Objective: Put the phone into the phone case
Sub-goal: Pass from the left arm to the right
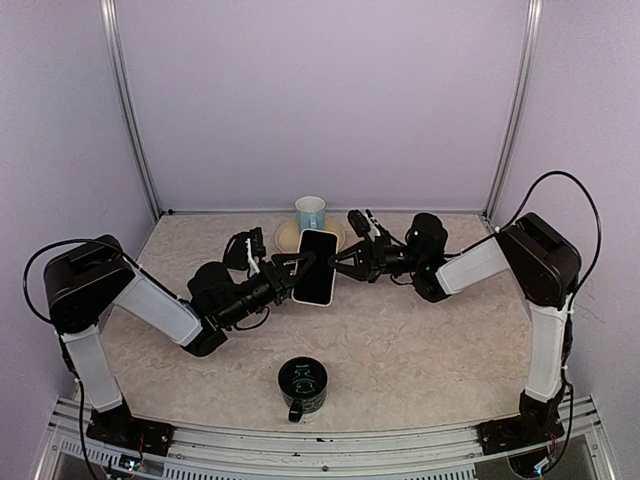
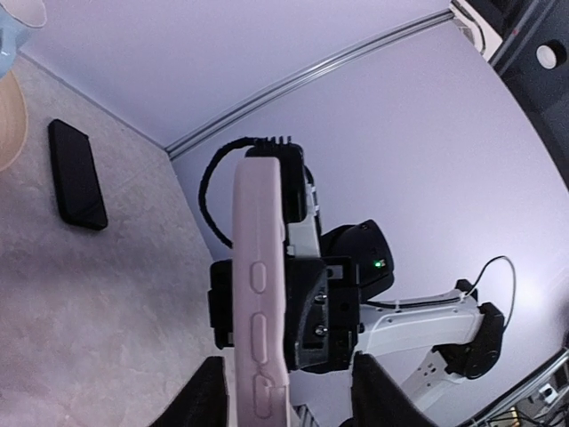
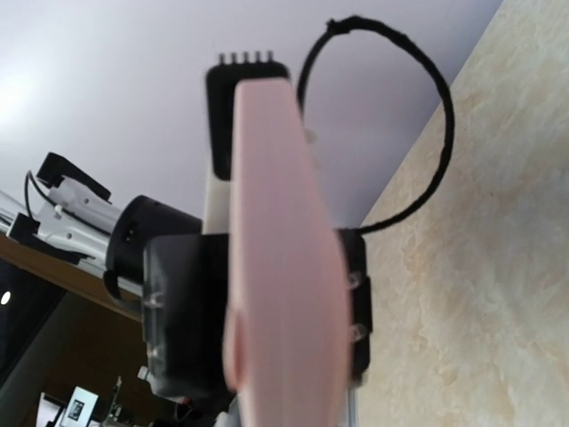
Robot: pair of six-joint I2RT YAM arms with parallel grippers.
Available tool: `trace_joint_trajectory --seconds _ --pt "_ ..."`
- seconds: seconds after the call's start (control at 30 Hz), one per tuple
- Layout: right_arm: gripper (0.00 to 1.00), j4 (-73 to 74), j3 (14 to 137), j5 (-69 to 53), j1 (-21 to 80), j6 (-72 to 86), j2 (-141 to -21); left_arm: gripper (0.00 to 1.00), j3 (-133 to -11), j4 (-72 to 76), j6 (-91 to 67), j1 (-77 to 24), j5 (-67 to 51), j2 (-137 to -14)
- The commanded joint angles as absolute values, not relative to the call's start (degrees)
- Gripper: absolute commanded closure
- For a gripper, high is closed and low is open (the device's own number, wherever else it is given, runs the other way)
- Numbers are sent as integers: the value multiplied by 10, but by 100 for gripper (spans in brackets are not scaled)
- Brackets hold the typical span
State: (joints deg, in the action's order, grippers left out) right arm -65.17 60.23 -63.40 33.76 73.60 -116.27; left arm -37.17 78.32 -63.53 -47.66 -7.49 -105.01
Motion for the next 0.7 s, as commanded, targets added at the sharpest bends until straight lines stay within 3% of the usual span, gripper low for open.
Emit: trace_joint_trajectory --seconds 0.0,0.3,0.53,0.67 --pt "100 -697 623 -652 341 751 -1163 44 -379 798 -635 -474 -104 -1040" --pt "100 -634 617 -661 322 711 -1151 23 -348 745 -633 -434 -145 -1013" --pt "100 -538 619 -646 315 642 -1155 2 -333 615 -561 -395 -138 -937" --pt "100 -482 632 -634 315 606 -1171 1 -348 506 -500 -382 -109 -885"
